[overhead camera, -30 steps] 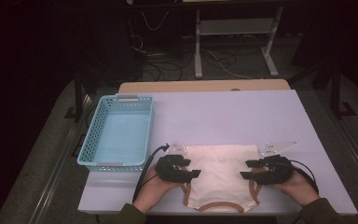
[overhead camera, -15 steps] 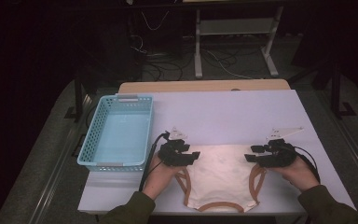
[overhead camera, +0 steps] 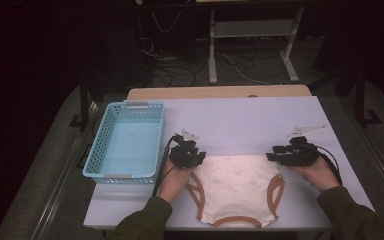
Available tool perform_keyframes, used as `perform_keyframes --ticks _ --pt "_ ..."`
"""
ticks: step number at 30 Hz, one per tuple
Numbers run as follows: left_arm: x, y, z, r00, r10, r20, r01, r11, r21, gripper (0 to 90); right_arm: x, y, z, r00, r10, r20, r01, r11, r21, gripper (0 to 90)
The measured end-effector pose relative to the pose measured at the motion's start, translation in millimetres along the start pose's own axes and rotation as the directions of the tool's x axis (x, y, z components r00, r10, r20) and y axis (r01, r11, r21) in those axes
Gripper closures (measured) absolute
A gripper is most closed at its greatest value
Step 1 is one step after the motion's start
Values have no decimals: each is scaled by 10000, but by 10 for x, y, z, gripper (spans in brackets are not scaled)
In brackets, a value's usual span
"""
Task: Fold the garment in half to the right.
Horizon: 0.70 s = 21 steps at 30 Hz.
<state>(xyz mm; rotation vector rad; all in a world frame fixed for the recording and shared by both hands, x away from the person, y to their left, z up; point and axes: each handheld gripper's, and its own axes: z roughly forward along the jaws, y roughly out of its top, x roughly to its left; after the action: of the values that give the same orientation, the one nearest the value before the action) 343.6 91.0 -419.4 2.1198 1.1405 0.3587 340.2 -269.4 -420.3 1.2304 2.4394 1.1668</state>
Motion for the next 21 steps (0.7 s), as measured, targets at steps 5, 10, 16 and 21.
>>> perform_keyframes --ticks 5,10,16,21 --pt "40 -9 53 9994 -71 -344 79 9997 234 688 -75 -20 56 9998 188 108 -190 9996 205 548" --pt "30 -14 78 9991 29 -414 -14 9993 374 708 -132 -40 69 9989 408 209 -413 9988 257 560" --pt "55 -20 141 9984 -72 -558 104 9984 564 749 -147 -50 89 9985 504 227 -511 9981 339 569" --pt "74 -21 122 9973 -296 -678 342 9971 677 860 -145 -60 120 9987 463 188 -473 9974 548 589"
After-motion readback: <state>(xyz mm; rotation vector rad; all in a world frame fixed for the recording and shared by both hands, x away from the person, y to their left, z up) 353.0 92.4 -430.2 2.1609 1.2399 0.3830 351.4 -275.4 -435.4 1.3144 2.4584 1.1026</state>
